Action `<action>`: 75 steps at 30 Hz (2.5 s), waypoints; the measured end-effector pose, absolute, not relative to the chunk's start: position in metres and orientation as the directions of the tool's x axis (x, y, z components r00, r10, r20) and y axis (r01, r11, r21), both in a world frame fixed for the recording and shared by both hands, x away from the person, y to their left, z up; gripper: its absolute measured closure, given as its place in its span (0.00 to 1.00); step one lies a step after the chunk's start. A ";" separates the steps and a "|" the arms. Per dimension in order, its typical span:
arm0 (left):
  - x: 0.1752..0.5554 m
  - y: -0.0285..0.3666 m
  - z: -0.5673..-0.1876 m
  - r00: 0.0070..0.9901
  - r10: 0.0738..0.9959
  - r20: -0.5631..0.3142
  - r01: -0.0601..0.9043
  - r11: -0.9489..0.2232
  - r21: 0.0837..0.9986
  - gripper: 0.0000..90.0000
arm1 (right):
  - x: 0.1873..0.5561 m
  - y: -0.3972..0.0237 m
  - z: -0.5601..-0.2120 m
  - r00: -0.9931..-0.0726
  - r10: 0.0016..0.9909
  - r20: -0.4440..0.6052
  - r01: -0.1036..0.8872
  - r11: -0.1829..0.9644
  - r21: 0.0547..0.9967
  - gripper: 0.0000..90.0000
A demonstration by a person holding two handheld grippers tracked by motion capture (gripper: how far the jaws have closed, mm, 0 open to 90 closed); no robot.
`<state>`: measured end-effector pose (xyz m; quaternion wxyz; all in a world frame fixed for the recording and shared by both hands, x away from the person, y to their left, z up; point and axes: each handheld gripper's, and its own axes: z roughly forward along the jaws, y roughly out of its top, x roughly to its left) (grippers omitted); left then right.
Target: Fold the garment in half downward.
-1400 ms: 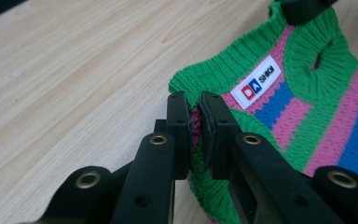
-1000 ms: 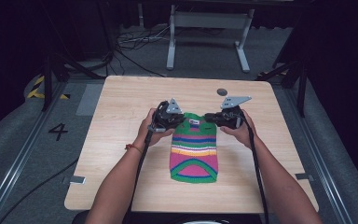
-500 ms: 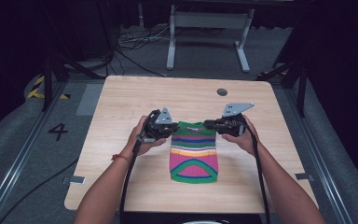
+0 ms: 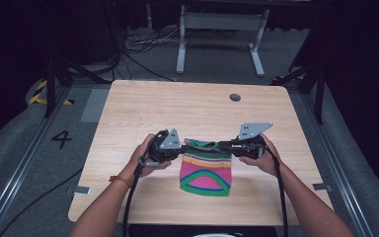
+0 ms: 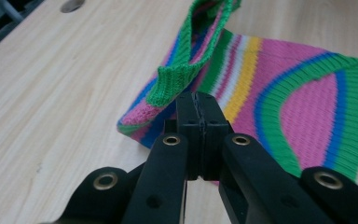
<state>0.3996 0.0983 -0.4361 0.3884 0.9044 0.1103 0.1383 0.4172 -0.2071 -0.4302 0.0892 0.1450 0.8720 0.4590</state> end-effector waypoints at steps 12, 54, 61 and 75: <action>0.374 0.096 -0.448 0.960 0.232 0.157 0.063 -0.725 0.686 1.00 | 0.387 -0.215 -0.444 -0.959 0.284 0.002 0.167 0.557 0.814 0.93; 0.355 0.076 -0.490 0.983 0.175 0.065 0.094 -0.764 0.638 1.00 | 0.342 -0.216 -0.492 -0.969 0.244 -0.028 0.151 0.682 0.716 0.87; 0.360 0.073 -0.492 0.978 0.196 0.066 0.108 -0.756 0.645 1.00 | 0.353 -0.221 -0.493 -0.958 0.283 -0.049 0.163 0.675 0.719 0.86; 0.357 0.076 -0.485 0.978 0.194 0.083 0.099 -0.768 0.633 0.94 | 0.346 -0.220 -0.489 -0.960 0.272 -0.062 0.149 0.688 0.710 0.74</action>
